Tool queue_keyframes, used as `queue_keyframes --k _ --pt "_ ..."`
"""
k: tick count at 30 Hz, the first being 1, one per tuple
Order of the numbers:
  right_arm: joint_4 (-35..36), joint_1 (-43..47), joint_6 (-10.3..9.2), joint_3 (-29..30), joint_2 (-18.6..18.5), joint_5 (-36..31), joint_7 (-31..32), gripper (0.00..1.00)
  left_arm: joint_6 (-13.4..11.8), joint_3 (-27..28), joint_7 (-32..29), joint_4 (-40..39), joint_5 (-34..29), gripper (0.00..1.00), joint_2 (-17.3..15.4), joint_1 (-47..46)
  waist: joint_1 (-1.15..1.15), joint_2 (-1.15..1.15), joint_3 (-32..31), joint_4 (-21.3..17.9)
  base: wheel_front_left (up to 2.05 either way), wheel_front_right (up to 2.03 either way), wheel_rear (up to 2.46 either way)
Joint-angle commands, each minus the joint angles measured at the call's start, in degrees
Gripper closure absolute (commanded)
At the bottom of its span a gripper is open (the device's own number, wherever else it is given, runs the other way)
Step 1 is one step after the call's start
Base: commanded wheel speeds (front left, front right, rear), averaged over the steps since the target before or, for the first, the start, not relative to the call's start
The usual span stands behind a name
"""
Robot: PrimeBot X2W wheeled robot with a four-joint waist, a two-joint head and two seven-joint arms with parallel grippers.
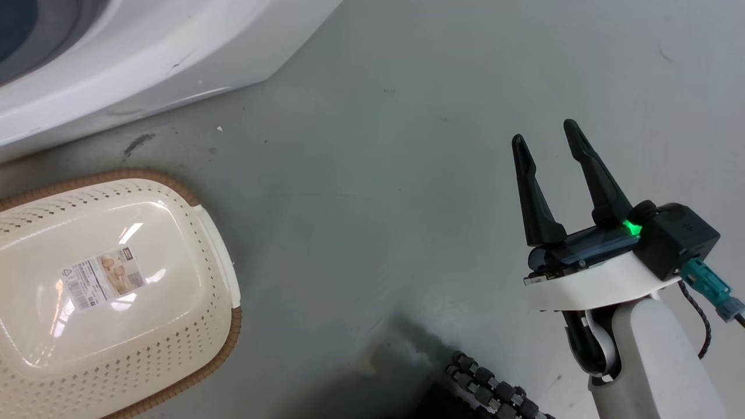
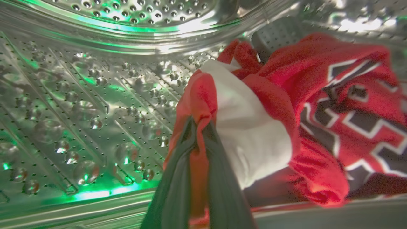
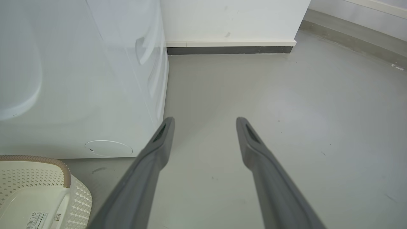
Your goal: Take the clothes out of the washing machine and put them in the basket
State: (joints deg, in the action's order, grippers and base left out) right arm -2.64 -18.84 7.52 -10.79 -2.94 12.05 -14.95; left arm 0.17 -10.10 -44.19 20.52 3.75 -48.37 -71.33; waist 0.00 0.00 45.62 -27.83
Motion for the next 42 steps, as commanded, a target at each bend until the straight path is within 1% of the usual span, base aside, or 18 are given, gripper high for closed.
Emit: queue_keyframes --k 1,4,10,11,17,18,19,20,21,26,30,31,35,42 --pt "-0.3 -0.4 -0.06 0.3 0.1 -0.2 -0.3 0.00 -0.5 0.1 2.5 0.9 0.4 1.00 0.8 1.2 0.00 0.00 -0.9 0.1 0.00 0.00 0.00" --pt "-0.5 0.2 -0.06 0.8 0.1 -0.5 -0.3 0.00 -1.7 0.7 9.4 3.7 1.6 1.00 2.6 2.4 0.00 0.00 -2.8 0.4 0.00 0.00 0.00" --pt "-1.3 2.0 -0.05 2.1 0.1 -1.5 -0.3 0.00 -3.3 1.9 23.8 12.1 5.0 1.00 7.5 6.8 0.00 0.00 -8.3 1.2 0.00 0.00 0.00" --pt "-1.5 2.5 -0.06 2.3 0.1 -1.7 -0.3 0.00 -3.5 2.5 26.0 13.6 6.2 1.00 8.8 7.7 0.00 0.00 -9.3 1.5 0.00 0.00 0.00" --pt "-2.9 4.9 -0.06 3.4 0.1 -2.9 -0.2 0.00 -3.1 4.5 37.9 22.0 10.4 1.00 13.5 13.3 0.00 0.00 -16.0 2.8 0.00 0.00 0.00" --pt "-3.1 5.3 -0.06 3.6 0.1 -2.9 -0.2 0.00 -2.7 4.4 39.6 23.2 10.8 1.00 14.2 14.6 0.00 0.00 -17.2 3.0 0.00 0.00 0.00" --pt "-3.1 5.3 -0.06 3.6 0.1 -2.9 -0.2 0.00 -2.7 4.4 39.6 23.2 10.8 1.00 14.2 14.6 0.00 0.00 -17.2 3.0 0.00 0.00 0.00" --pt "-3.3 6.3 -0.06 4.1 0.1 -3.2 0.2 0.00 -2.7 5.3 43.0 25.0 12.2 1.00 15.5 16.7 0.00 0.00 -19.4 3.5 0.00 0.00 0.00" --pt "-3.3 6.3 -0.06 4.1 0.1 -3.2 0.2 0.00 -2.7 5.3 43.0 25.0 12.2 1.00 15.5 16.7 0.00 0.00 -19.4 3.5 0.00 0.00 0.00" --pt "-3.1 8.7 -0.06 5.1 0.1 -4.2 1.6 0.00 -1.7 6.8 50.0 27.8 15.0 1.00 18.1 21.4 0.00 0.00 -24.4 5.0 0.00 0.00 0.00" --pt "-2.1 10.7 -0.05 5.6 0.1 -4.7 2.9 0.00 -0.9 7.2 54.3 28.3 16.2 1.00 19.8 24.2 0.00 0.00 -27.5 6.5 0.00 0.00 0.00" --pt "-1.4 12.0 -0.05 5.9 0.1 -5.2 3.9 0.00 -0.6 7.3 56.6 27.4 17.0 1.00 21.3 26.0 0.00 0.00 -29.5 7.7 0.00 0.00 0.00" --pt "-0.3 13.4 -0.05 6.3 0.1 -5.7 5.3 0.00 -0.4 7.2 58.1 25.1 17.4 1.00 22.7 28.5 0.00 0.00 -32.0 9.1 0.00 0.00 0.00" --pt "1.5 15.8 -0.06 7.1 0.1 -6.3 7.1 0.00 -0.9 6.9 59.0 17.6 17.8 1.00 24.9 33.9 0.00 0.00 -36.1 11.3 0.00 0.00 0.00"
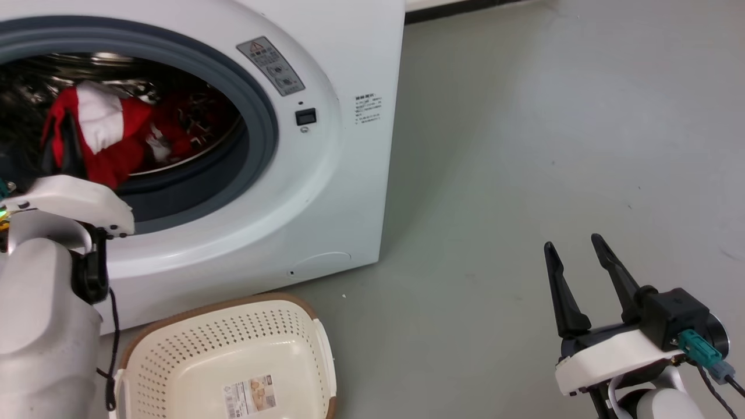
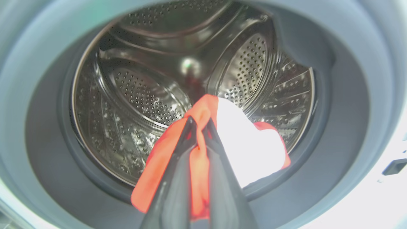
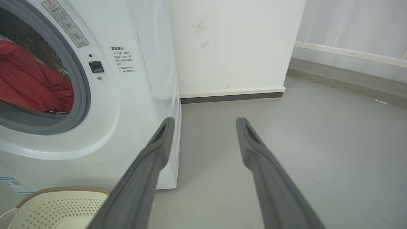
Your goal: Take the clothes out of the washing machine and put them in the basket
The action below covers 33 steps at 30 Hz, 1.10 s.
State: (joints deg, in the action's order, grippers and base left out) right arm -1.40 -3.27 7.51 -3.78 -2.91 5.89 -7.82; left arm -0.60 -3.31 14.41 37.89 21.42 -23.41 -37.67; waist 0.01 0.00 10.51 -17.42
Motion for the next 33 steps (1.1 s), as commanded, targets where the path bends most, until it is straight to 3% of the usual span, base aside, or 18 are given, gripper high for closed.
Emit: queue_keyframes --k 1,13,24,33 --pt "0.5 0.7 -0.04 0.1 0.0 -0.3 0.2 0.00 -0.3 -0.1 0.5 -1.1 0.2 1.00 0.2 1.2 -0.01 0.00 -1.7 1.2 0.00 0.00 0.00" --pt "3.1 4.3 -0.04 0.5 0.1 -0.9 2.4 0.00 -4.1 -0.9 -3.5 -23.9 0.7 1.00 2.1 12.0 -0.01 0.00 -5.6 4.7 0.00 0.00 0.00" --pt "4.7 5.9 -0.04 0.9 0.1 -1.6 3.6 0.00 -10.4 -1.5 -9.9 -47.4 0.2 1.00 3.9 24.8 -0.01 0.00 -6.1 7.6 0.00 0.00 0.00" --pt "6.3 5.6 -0.04 1.0 0.1 -2.4 4.5 0.00 -12.6 -5.3 -10.2 -52.6 0.3 1.00 7.3 36.1 -0.01 0.00 -4.2 10.4 0.00 0.00 0.00"
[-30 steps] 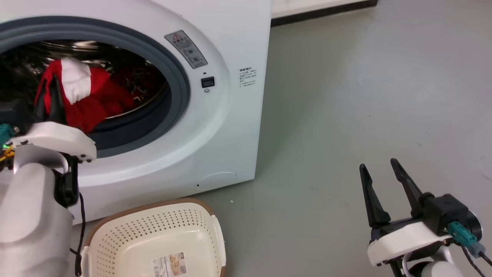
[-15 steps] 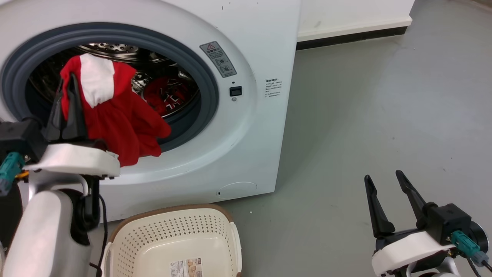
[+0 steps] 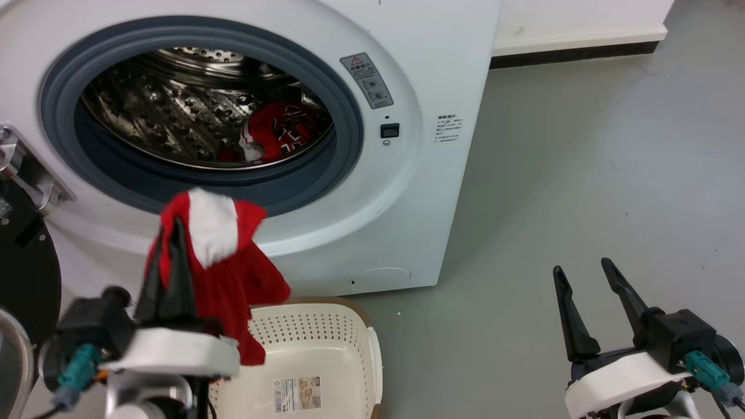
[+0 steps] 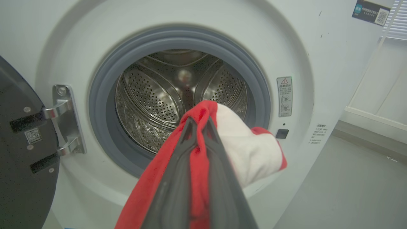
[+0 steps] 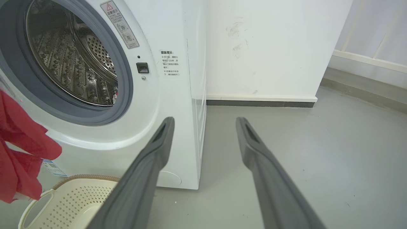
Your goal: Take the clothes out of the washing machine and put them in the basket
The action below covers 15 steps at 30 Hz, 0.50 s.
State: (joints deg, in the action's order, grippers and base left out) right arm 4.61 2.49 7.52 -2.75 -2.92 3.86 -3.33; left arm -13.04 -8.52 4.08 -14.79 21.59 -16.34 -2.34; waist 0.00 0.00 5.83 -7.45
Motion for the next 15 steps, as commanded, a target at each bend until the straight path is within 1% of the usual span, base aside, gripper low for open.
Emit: queue_keyframes --k 1,4,8,15 --pt "0.4 -0.3 -0.05 0.0 0.1 -0.5 0.1 0.00 -0.3 -0.5 0.2 0.7 0.2 1.00 0.6 1.9 0.00 0.00 0.9 0.6 0.00 0.00 0.00" --pt "0.9 -1.2 -0.06 0.2 0.1 -0.5 0.2 0.00 -0.5 -1.7 1.4 3.0 0.7 1.00 2.0 4.3 0.00 0.00 2.5 1.1 0.00 0.00 0.00" --pt "1.4 -2.4 -0.06 -0.1 0.1 -0.3 0.1 0.00 0.4 -2.8 3.2 8.6 2.1 1.00 3.9 5.9 0.00 0.00 5.6 1.5 0.00 0.00 0.00" --pt "1.5 -5.9 -0.06 -0.6 -0.1 0.0 -0.6 0.00 3.2 -2.3 7.7 23.3 4.9 1.00 6.0 1.8 0.00 0.00 12.7 0.7 0.00 0.00 0.00"
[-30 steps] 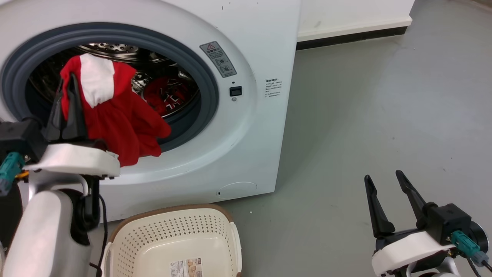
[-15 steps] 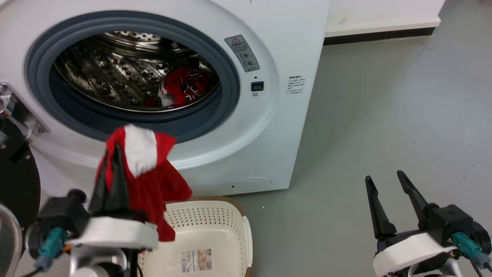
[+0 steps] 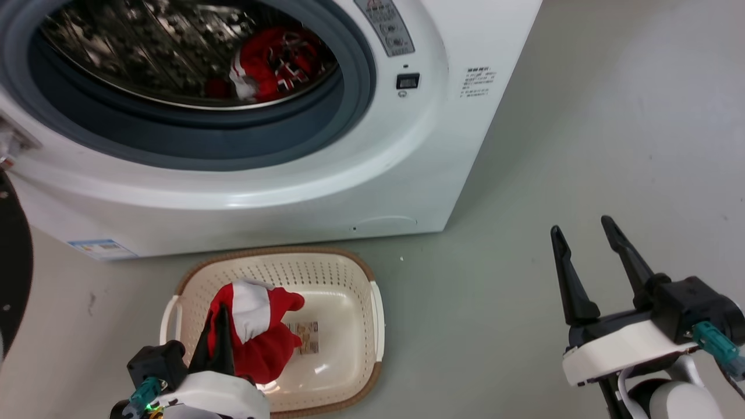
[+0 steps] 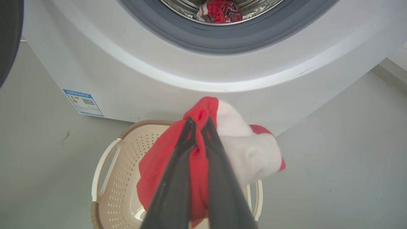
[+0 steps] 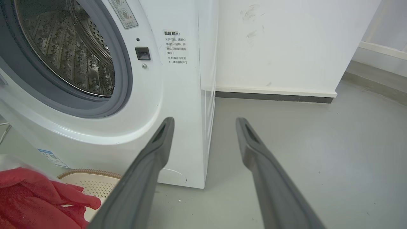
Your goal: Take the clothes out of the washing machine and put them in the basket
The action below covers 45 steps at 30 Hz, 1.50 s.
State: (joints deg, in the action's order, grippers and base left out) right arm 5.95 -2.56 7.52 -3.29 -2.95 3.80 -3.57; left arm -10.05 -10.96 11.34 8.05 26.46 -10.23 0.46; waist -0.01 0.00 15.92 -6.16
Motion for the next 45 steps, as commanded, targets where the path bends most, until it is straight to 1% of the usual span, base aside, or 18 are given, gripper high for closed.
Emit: queue_keyframes --k 1,5,6,12,16,21,27,29,33,35,36,41,45 --pt "0.3 -1.4 -0.06 -0.1 -0.2 0.1 -0.4 0.00 0.6 0.4 1.0 2.3 0.2 1.00 0.2 -2.0 0.01 0.00 3.9 -0.9 0.00 0.00 0.00" --pt "0.0 -3.7 -0.06 -0.2 -0.7 0.7 -1.1 0.00 2.2 1.4 2.7 11.0 0.9 1.00 0.9 -6.3 0.01 0.00 8.3 -2.2 0.00 0.00 0.00" --pt "0.0 -3.7 -0.06 -0.2 -0.7 0.7 -1.1 0.00 2.2 1.4 2.7 11.0 0.9 1.00 0.9 -6.3 0.01 0.00 8.3 -2.2 0.00 0.00 0.00" --pt "-0.6 -6.5 -0.06 -0.5 -1.2 1.7 -2.2 0.00 4.3 3.5 3.9 21.9 -0.2 1.00 1.0 -13.7 0.01 0.00 14.4 -4.8 0.00 0.00 0.00" --pt "-1.1 -8.1 -0.05 -0.9 -1.3 2.4 -3.1 0.00 4.7 5.9 3.9 25.1 -2.3 1.00 1.0 -18.3 0.01 0.00 18.3 -6.2 0.00 0.00 0.00" --pt "-1.6 -10.0 -0.06 -2.5 -1.4 2.8 -4.0 0.00 5.9 8.4 3.9 30.0 -4.6 1.00 0.8 -22.7 0.01 0.00 22.4 -8.1 0.00 0.00 0.00" --pt "-2.1 -11.2 -0.05 -3.7 -1.4 3.5 -4.9 0.00 6.8 11.9 3.9 36.7 -5.6 1.00 0.9 -25.3 0.01 0.00 26.0 -9.9 0.00 0.00 0.00" --pt "-2.3 -11.8 -0.06 -4.1 -1.4 3.7 -5.2 0.00 6.9 12.8 3.9 38.8 -6.2 1.00 0.8 -25.6 0.01 0.00 26.7 -10.4 0.00 0.00 0.00" --pt "-3.1 -11.9 -0.06 -4.5 -1.4 3.7 -5.6 0.00 6.5 14.7 3.9 42.6 -6.3 1.00 1.6 -25.2 0.01 0.00 27.2 -10.9 0.00 0.00 0.00" --pt "-3.4 -12.0 -0.06 -4.5 -1.4 3.8 -5.9 0.00 6.7 15.3 3.9 43.8 -6.4 0.53 2.1 -25.3 0.01 0.00 26.9 -10.9 0.00 0.00 0.00" --pt "-3.6 -11.9 -0.06 -4.5 -1.4 3.8 -6.0 0.00 6.8 15.5 3.9 44.7 -6.5 0.00 2.2 -25.3 0.01 0.00 26.7 -10.9 0.00 0.00 0.00" --pt "-4.5 -11.7 -0.06 -4.5 -1.4 3.5 -6.1 0.00 7.9 16.3 3.9 45.3 -7.4 0.00 2.9 -25.7 0.01 0.00 24.0 -9.7 0.00 0.00 0.00" --pt "-5.3 -11.0 -0.06 -4.5 -1.5 3.1 -5.9 0.00 8.5 17.5 3.9 44.7 -7.5 0.00 4.3 -24.2 0.01 0.00 19.7 -8.4 0.00 0.00 0.00"
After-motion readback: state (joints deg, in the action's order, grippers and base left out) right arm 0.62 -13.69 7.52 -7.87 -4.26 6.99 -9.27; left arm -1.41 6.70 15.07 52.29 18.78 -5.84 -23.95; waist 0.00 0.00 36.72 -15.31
